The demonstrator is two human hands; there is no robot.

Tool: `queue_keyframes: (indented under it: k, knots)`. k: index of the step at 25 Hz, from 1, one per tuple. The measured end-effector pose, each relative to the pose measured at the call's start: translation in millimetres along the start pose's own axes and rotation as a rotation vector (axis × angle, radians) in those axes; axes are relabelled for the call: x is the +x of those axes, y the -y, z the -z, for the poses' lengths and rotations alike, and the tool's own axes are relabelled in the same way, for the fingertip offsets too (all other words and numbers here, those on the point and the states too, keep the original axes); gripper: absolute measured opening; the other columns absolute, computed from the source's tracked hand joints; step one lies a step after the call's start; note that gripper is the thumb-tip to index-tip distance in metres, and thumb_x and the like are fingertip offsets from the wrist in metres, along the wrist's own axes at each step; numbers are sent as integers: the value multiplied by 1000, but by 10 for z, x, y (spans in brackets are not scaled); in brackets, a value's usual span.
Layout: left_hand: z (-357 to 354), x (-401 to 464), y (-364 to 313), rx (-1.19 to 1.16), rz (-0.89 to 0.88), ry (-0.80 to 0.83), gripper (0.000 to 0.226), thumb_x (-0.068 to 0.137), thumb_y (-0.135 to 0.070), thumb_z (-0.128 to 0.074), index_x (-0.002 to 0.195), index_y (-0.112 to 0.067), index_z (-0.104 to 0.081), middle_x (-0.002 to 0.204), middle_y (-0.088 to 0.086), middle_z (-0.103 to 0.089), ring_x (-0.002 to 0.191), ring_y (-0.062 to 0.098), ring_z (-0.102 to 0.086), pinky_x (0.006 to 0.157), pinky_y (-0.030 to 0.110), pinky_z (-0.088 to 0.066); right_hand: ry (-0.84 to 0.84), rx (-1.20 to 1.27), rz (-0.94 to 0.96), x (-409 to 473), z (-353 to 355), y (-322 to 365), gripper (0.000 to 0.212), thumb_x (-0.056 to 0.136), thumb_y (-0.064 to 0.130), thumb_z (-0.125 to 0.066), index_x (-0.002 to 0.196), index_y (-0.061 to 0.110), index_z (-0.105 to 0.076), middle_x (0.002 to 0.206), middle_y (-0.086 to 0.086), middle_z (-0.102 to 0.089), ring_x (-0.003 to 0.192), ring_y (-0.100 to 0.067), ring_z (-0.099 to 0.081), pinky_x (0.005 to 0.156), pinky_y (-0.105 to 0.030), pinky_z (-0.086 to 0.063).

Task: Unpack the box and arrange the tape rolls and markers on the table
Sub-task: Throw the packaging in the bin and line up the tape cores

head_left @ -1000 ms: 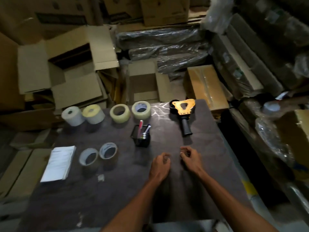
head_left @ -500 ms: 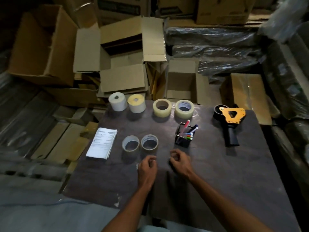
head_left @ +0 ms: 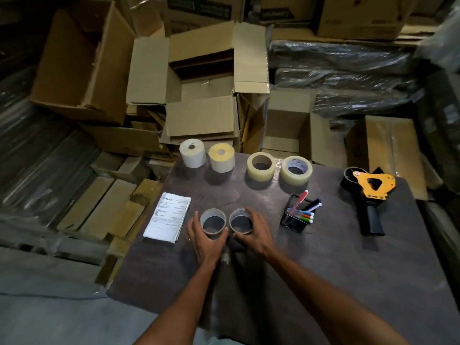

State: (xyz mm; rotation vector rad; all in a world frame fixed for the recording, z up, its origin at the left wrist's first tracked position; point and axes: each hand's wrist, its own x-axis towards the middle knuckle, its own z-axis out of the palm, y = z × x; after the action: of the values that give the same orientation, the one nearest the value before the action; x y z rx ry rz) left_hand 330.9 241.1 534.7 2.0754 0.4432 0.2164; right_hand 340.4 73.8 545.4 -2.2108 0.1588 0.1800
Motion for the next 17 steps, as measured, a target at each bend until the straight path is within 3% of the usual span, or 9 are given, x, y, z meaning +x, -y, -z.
queue_keyframes:
  k: [4, 13, 17]
  knots:
    - [-59, 108, 98, 1, -34, 69, 99, 61, -42, -87, 146, -22, -39, 148, 3, -45, 137, 23, -39, 116, 49, -28, -15, -1, -10, 22, -19, -31, 95, 68, 42, -84, 148, 22, -36, 148, -4, -43, 135, -21, -41, 112, -35, -37]
    - [-47, -232, 122, -35, -81, 100, 89, 59, -39, -88, 138, -24, -49, 138, 0, -54, 128, 20, -50, 109, 45, -40, -88, 41, -4, -366, 180, -249, 92, 64, 40, -86, 143, 23, -42, 141, -1, -51, 128, -16, -50, 107, -27, -41]
    - [-162, -659, 60, 19, -251, 220, 88, 59, -52, -79, 137, -20, -51, 137, 1, -55, 125, 21, -51, 107, 41, -42, -181, 64, -57, -836, 441, -591, 90, 63, 38, -86, 141, 22, -46, 138, 1, -54, 125, -13, -52, 105, -22, -39]
